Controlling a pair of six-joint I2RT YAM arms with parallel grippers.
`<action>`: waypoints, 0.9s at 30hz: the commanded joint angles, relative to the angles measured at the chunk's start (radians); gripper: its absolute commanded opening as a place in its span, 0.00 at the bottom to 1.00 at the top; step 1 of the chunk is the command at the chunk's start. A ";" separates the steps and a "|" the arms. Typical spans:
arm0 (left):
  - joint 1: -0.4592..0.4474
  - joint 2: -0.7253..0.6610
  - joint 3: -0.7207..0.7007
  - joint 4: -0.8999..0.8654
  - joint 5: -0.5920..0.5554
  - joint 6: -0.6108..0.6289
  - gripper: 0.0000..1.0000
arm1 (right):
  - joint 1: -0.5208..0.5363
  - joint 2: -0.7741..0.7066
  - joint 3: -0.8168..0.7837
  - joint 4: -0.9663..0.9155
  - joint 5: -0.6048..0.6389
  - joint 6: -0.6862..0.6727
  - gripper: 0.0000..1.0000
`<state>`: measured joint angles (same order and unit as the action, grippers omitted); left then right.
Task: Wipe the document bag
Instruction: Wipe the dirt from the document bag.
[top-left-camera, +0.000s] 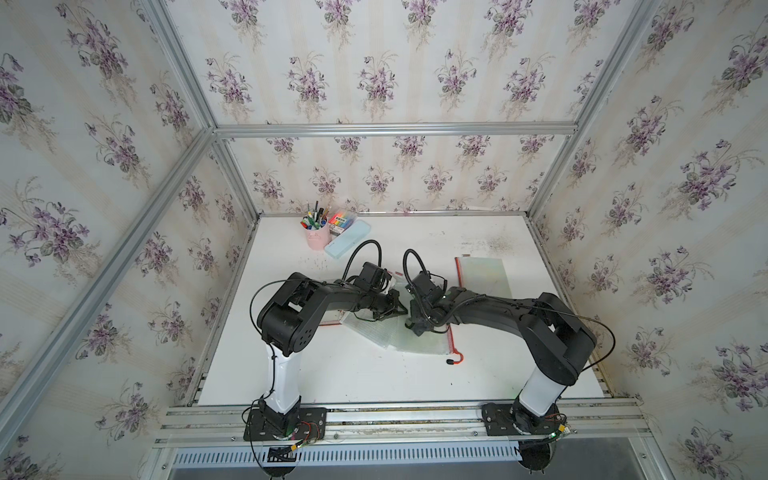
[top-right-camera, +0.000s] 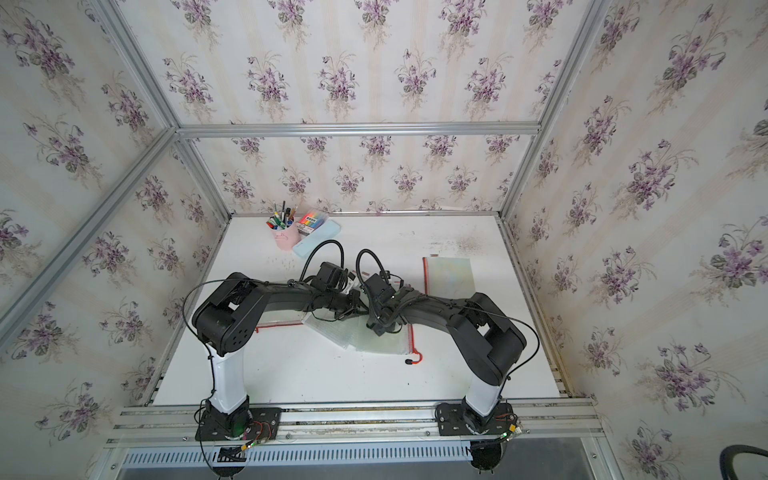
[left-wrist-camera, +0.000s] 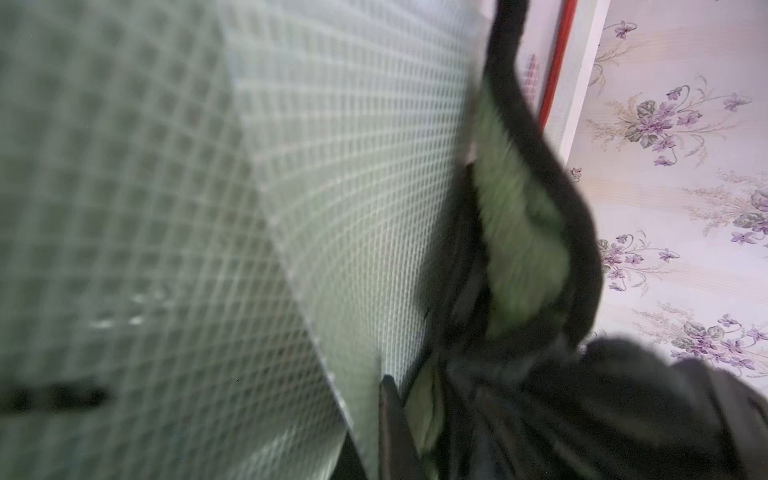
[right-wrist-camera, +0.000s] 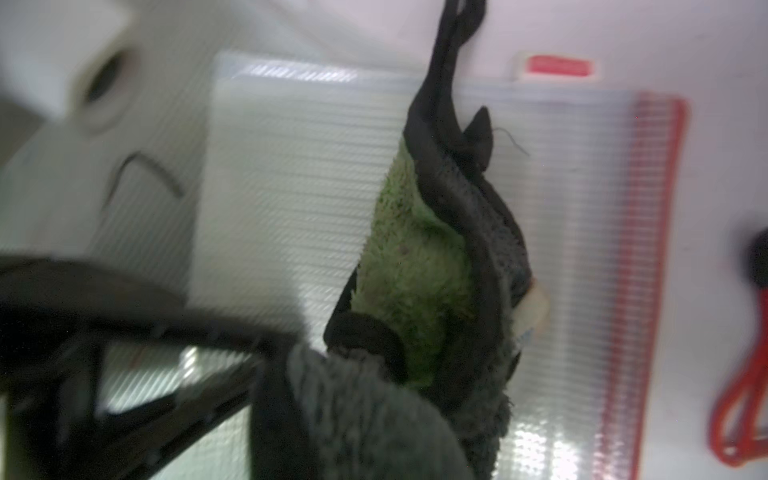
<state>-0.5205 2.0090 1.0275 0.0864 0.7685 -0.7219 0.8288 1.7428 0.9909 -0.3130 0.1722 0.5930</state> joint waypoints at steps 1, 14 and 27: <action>-0.003 0.022 0.009 -0.100 -0.035 0.026 0.00 | 0.016 0.035 0.005 -0.043 -0.024 -0.026 0.09; -0.003 0.030 0.055 -0.238 -0.053 0.142 0.00 | -0.198 0.058 -0.020 -0.038 0.111 0.021 0.09; -0.004 0.066 0.082 -0.221 -0.045 0.111 0.00 | -0.011 0.063 0.004 -0.013 -0.044 -0.055 0.10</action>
<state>-0.5205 2.0560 1.1145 -0.0277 0.8093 -0.6136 0.8295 1.7657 0.9901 -0.3092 0.0978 0.5247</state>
